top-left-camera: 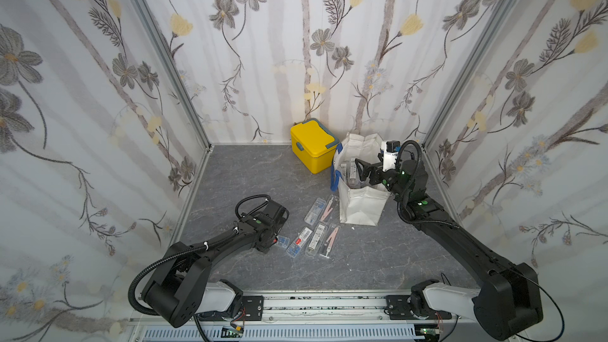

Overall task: Put the compass set into the canvas bag
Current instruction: Pick up the compass set at the center of the board.

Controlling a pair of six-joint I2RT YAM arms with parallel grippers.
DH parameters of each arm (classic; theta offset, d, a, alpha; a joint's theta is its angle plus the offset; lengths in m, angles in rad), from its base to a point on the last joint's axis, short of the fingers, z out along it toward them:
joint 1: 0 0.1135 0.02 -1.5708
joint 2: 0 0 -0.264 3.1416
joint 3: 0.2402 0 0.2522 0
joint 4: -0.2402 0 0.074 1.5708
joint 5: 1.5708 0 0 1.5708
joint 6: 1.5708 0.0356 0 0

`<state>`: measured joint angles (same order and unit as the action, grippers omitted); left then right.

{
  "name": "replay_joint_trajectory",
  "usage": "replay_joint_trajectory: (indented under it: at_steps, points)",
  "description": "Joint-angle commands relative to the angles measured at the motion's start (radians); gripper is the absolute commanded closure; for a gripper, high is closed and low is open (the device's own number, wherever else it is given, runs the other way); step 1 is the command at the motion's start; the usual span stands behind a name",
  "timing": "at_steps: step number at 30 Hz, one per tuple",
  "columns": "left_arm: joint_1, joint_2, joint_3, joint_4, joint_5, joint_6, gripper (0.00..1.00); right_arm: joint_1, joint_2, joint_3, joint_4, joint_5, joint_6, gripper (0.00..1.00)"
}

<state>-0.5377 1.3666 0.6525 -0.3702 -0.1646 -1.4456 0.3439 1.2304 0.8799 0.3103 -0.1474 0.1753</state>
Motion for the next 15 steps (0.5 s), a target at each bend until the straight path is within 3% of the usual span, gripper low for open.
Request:
replay_joint_trajectory:
  at_steps: [1,15]
  points:
    - [0.019,0.05,0.046,0.031,-0.015,0.122,0.04,0.001,-0.002,0.001,0.048,-0.014,0.006,0.0]
    - [0.035,0.28,0.216,-0.044,0.045,0.414,0.19,0.001,-0.037,-0.009,0.034,-0.01,0.006,0.01]
